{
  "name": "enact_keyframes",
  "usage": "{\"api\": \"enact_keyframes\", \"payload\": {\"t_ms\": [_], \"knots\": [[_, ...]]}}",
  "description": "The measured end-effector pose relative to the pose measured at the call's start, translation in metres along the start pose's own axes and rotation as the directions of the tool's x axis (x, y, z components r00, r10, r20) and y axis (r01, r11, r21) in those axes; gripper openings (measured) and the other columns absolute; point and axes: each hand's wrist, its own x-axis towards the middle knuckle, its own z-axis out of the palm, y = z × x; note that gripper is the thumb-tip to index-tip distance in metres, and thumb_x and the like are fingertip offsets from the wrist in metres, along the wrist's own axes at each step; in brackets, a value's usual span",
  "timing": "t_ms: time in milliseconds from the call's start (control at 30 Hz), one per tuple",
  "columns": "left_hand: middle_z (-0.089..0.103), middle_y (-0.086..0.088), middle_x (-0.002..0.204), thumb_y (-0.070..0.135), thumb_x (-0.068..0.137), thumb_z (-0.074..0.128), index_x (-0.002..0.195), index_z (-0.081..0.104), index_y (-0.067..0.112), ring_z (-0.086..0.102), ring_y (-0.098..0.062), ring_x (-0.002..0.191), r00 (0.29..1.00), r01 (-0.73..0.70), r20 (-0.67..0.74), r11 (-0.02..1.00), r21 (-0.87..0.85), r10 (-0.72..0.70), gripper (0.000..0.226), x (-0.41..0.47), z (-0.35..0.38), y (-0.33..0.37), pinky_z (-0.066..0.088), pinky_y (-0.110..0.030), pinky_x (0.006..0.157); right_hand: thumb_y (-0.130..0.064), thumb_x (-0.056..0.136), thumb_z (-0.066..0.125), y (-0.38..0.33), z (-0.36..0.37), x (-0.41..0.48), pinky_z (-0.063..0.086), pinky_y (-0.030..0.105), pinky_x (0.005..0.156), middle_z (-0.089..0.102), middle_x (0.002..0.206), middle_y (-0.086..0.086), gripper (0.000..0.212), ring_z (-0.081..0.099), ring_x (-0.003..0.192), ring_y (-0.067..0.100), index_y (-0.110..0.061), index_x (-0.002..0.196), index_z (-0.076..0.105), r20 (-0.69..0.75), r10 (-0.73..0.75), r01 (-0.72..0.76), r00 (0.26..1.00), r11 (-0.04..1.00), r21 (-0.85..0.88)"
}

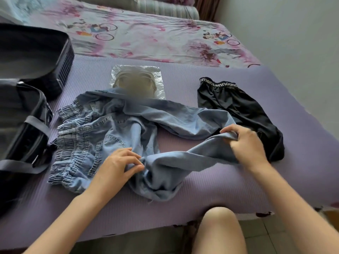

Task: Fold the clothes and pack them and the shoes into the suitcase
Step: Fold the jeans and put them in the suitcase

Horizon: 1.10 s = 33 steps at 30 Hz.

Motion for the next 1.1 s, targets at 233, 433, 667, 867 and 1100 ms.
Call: {"api": "enact_keyframes", "payload": {"t_ms": [233, 433, 667, 867, 1100], "knots": [[0.013, 0.014, 0.154, 0.041, 0.093, 0.050, 0.147, 0.021, 0.033, -0.014, -0.013, 0.141, 0.956, 0.032, 0.257, 0.924, 0.380, -0.139, 0.063, -0.011, 0.033, 0.012, 0.003, -0.049, 0.116, -0.030, 0.086, 0.066, 0.039, 0.017, 0.000, 0.013, 0.033, 0.114, 0.027, 0.154, 0.011, 0.063, 0.027, 0.140, 0.024, -0.019, 0.143, 0.041, 0.267, -0.084, 0.186, 0.960, 0.905, -0.383], [0.034, 0.007, 0.150, 0.047, 0.089, 0.054, 0.139, 0.043, 0.026, -0.002, -0.011, 0.140, 0.973, -0.108, 0.231, 0.921, 0.375, 0.020, 0.056, -0.007, 0.040, 0.025, -0.001, -0.041, 0.115, -0.049, 0.076, 0.070, 0.063, 0.045, -0.043, 0.001, 0.035, 0.118, 0.037, 0.149, -0.005, 0.069, 0.026, 0.142, 0.014, -0.024, 0.137, 0.049, 0.361, -0.257, 0.341, 0.896, 0.920, -0.192], [0.010, 0.013, 0.156, 0.083, 0.052, -0.029, 0.149, 0.016, 0.028, -0.018, -0.002, 0.137, 0.964, -0.050, 0.258, 0.908, 0.416, -0.065, 0.120, -0.006, 0.055, 0.036, -0.019, -0.032, 0.111, -0.014, 0.074, 0.071, 0.093, 0.059, -0.052, 0.008, 0.030, 0.114, 0.072, 0.105, -0.003, 0.008, 0.061, 0.113, 0.019, -0.017, 0.081, 0.068, 0.023, -0.366, 0.366, 0.930, 0.923, -0.114], [-0.005, 0.011, 0.156, 0.083, 0.059, -0.024, 0.145, -0.010, 0.036, -0.013, -0.001, 0.141, 0.972, -0.017, 0.228, 0.946, 0.325, -0.061, 0.098, 0.005, 0.071, 0.053, -0.012, -0.029, 0.114, -0.018, 0.089, 0.056, 0.097, 0.018, -0.041, 0.038, 0.038, 0.103, 0.069, 0.088, 0.004, 0.014, 0.055, 0.102, 0.023, -0.013, 0.096, 0.066, -0.129, -0.223, 0.236, 0.966, 0.966, 0.103], [-0.013, 0.006, 0.157, 0.083, 0.046, -0.034, 0.138, -0.023, 0.036, -0.022, -0.004, 0.138, 0.930, -0.050, 0.358, 0.938, 0.342, -0.081, 0.104, 0.021, 0.115, 0.067, -0.010, -0.037, 0.114, -0.038, 0.094, 0.050, 0.120, -0.074, 0.038, 0.038, 0.039, 0.089, 0.070, 0.089, 0.016, 0.029, 0.054, 0.099, 0.039, -0.018, 0.097, 0.071, 0.011, -0.104, 0.101, 0.995, 0.939, -0.330]]}}
